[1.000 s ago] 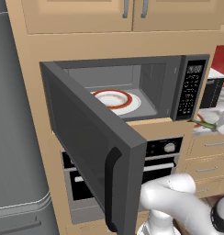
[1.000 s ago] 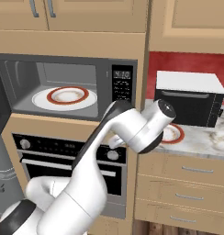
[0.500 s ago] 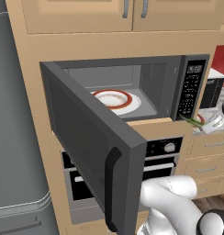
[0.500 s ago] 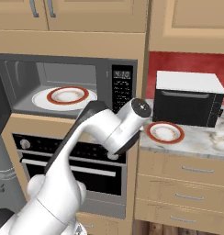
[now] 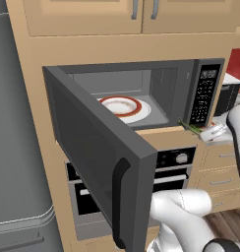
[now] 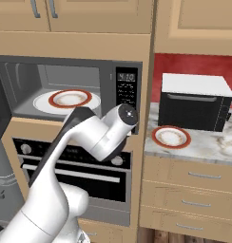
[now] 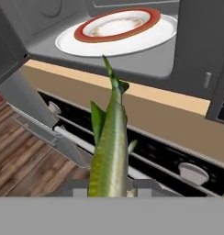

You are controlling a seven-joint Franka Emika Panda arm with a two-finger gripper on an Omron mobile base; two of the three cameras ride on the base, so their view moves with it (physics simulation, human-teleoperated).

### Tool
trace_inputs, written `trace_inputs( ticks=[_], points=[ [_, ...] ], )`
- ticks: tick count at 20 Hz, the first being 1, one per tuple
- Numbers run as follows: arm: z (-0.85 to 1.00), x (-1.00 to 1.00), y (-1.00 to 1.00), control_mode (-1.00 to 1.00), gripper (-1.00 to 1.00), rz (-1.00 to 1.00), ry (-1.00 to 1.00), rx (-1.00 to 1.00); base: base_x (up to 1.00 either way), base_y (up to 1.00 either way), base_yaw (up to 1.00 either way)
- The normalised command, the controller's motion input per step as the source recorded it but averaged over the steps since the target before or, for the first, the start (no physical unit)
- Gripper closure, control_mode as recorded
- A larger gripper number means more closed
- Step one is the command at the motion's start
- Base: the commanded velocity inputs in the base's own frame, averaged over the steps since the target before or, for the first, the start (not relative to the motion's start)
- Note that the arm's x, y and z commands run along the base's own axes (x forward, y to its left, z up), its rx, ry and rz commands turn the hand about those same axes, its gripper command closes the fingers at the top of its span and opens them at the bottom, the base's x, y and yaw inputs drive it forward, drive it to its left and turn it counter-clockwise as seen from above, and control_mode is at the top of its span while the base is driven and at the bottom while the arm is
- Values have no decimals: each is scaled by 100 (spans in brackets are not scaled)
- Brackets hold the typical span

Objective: Pick the fish from the counter and place it in the microwave. Then turn on the microwave.

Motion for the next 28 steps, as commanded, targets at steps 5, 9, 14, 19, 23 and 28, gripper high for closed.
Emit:
trace_inputs(
  ticks=[5,9,14,19,23,28],
  points=[
    [12,5,50,-100,100,0,0,12,0,0,0],
    [2,14,45,-100,100,-3,-3,2,0,0,0],
    [4,21,46,-100,100,-12,-1,0,0,0,0],
    [7,16,48,-100,100,-5,0,-1,0,0,0],
    [3,27,41,-100,100,-1,0,-1,0,0,0],
    [9,28,34,-100,100,0,0,0,0,0,0]
  ],
)
